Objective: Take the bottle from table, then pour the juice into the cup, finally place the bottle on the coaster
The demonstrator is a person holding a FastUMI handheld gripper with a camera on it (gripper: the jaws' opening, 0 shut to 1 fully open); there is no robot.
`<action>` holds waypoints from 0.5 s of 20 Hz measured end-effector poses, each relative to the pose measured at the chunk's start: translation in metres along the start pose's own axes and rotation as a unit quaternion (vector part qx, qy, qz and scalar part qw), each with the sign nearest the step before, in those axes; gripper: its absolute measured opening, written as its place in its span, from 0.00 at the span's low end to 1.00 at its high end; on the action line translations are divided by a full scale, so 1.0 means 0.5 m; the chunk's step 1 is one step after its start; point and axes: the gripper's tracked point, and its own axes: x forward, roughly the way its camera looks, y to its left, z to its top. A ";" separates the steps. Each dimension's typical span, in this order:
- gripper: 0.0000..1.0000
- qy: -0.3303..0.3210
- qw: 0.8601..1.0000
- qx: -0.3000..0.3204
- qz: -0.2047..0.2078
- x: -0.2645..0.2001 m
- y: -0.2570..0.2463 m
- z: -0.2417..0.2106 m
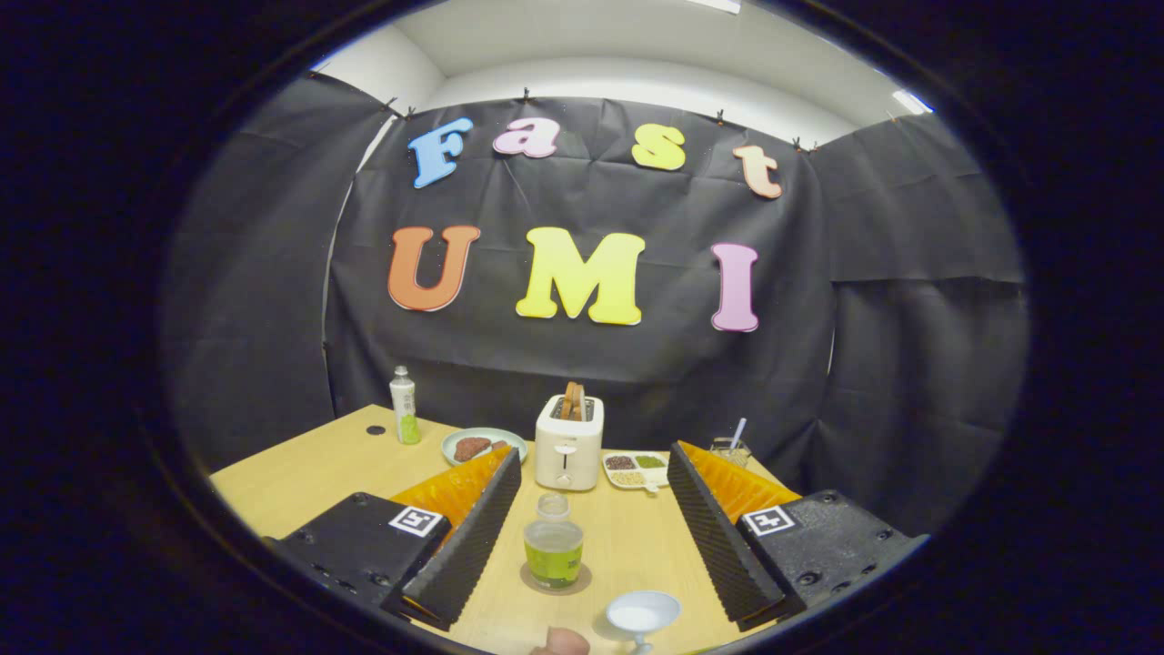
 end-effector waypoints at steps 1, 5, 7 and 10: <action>1.00 -0.002 1.000 -0.005 -0.004 -0.025 -0.007 0.006; 1.00 -0.016 1.000 -0.003 -0.021 -0.114 -0.023 0.025; 1.00 -0.018 1.000 -0.004 -0.023 -0.146 -0.021 0.017; 1.00 -0.012 1.000 0.015 -0.015 -0.187 -0.008 -0.010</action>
